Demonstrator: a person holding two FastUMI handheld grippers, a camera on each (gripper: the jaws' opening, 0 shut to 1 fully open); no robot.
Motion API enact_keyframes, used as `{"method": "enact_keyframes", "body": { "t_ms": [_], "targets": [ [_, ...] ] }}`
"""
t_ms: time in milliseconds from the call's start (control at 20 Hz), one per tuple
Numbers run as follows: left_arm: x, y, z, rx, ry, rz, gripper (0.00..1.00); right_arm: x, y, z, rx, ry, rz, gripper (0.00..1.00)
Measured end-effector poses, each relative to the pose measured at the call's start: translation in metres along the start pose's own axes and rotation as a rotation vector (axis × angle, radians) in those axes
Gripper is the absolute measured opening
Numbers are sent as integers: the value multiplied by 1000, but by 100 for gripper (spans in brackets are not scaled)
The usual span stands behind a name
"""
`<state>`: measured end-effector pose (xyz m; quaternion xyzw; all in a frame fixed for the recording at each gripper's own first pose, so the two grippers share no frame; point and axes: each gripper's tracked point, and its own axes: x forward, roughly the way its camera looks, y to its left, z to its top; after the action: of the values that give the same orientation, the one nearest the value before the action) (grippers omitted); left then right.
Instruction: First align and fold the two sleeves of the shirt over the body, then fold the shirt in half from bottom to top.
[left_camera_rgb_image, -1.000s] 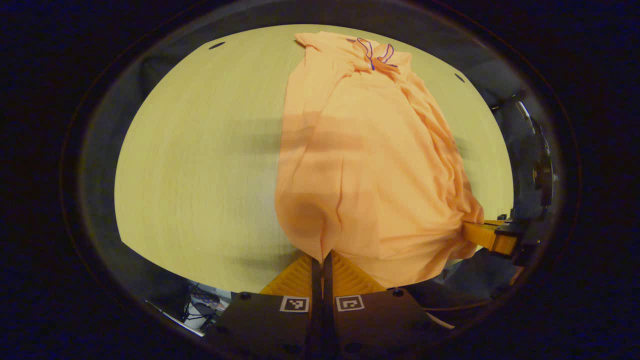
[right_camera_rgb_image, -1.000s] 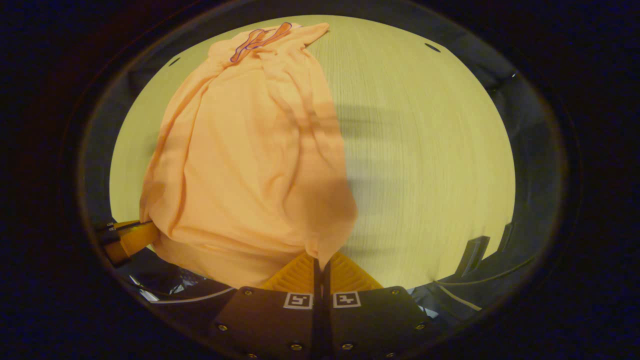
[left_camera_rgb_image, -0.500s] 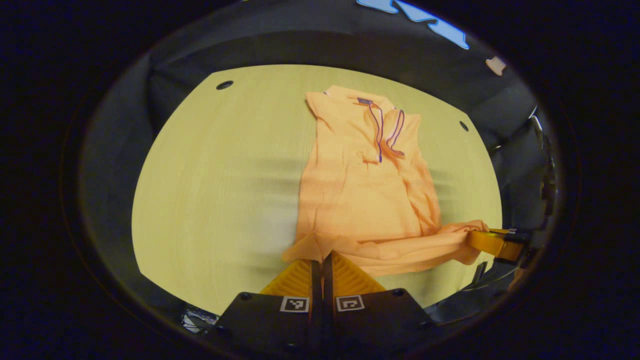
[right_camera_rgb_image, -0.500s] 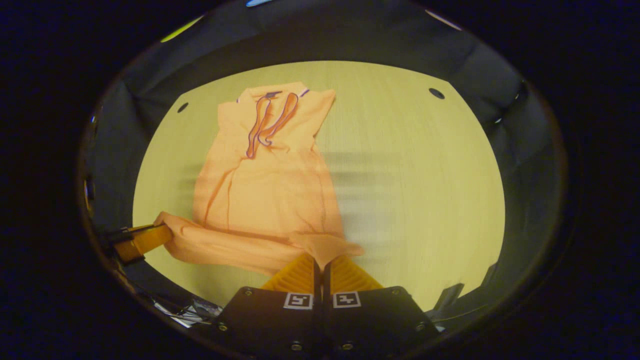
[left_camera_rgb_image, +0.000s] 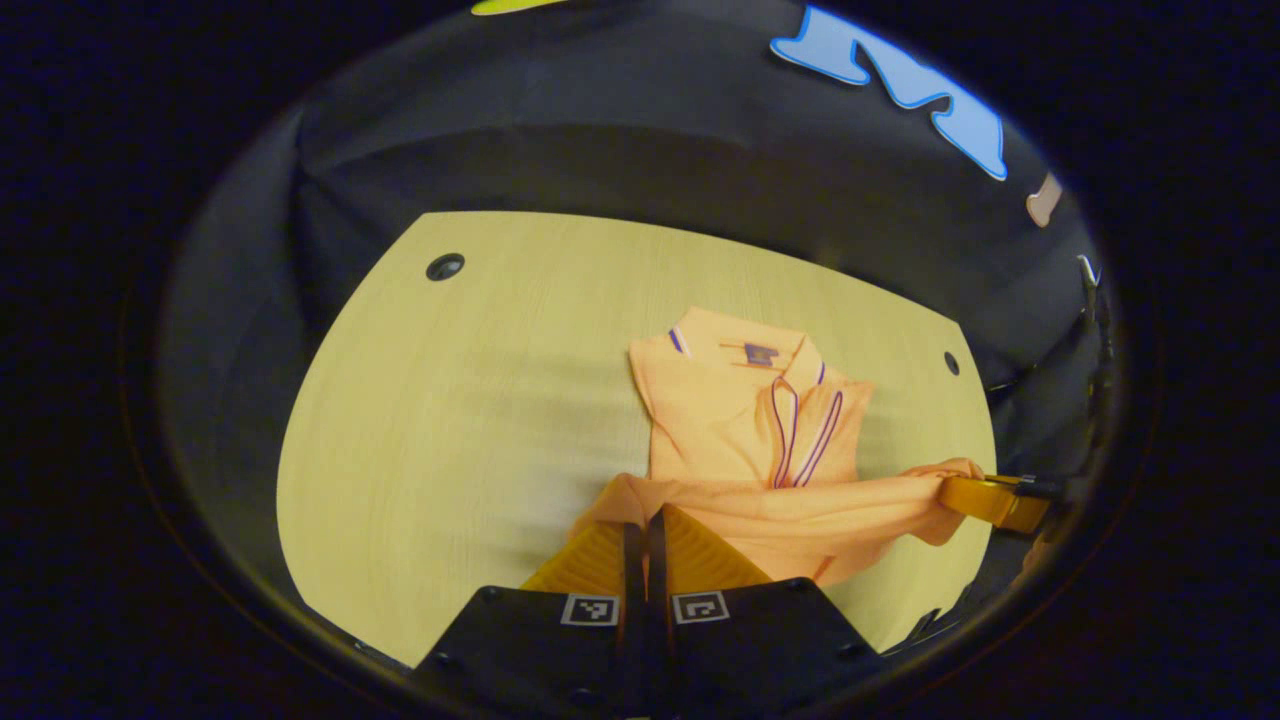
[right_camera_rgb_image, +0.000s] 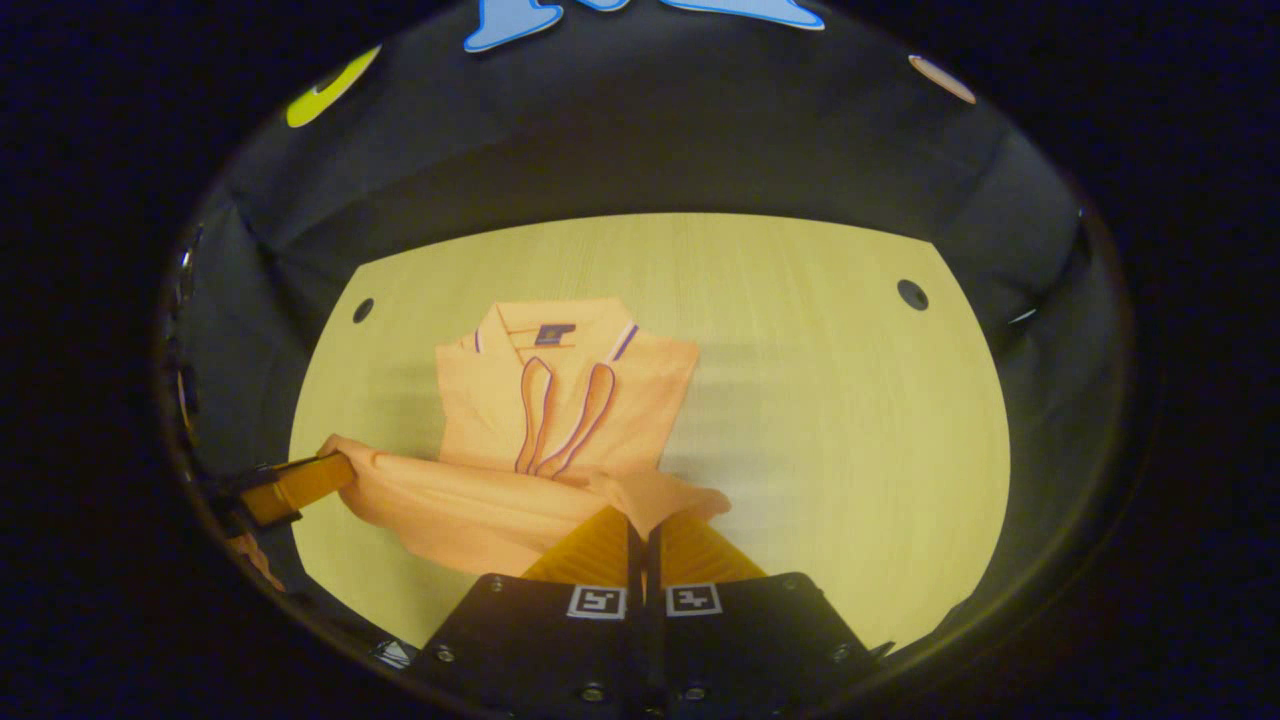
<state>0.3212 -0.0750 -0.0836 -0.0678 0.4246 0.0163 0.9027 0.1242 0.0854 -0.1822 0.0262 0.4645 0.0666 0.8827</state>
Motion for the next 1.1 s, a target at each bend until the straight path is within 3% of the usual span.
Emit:
{"method": "enact_keyframes", "body": {
  "t_ms": [50, 100, 450, 500, 600, 750, 800, 1100],
  "targets": [
    [5, -2, 20, -1, -17, 1, 10, 3, 0, 16, 8, -15, 2, 0],
    [9, -4, 41, -2, -34, 1, 5, 6, 0, 32, 13, -31, 3, 0],
    [58, -12, 123, -16, -128, -9, 5, 36, -4, 114, 32, -150, -20, 0],
    [68, -12, 132, -23, -137, -8, 0, 45, -5, 123, 31, -165, -22, 4],
    [84, -9, 142, -32, -159, -2, 5, 59, -6, 131, 18, -197, -27, 0],
    [117, -10, 143, -16, -159, 15, 1, 85, -8, 145, -20, -261, -53, 0],
    [125, -11, 143, -12, -159, 23, 9, 93, -10, 148, -41, -280, -64, 0],
    [173, -9, 138, 9, -154, 40, 6, 134, -14, 149, -105, -295, -106, 0]
  ]
}}
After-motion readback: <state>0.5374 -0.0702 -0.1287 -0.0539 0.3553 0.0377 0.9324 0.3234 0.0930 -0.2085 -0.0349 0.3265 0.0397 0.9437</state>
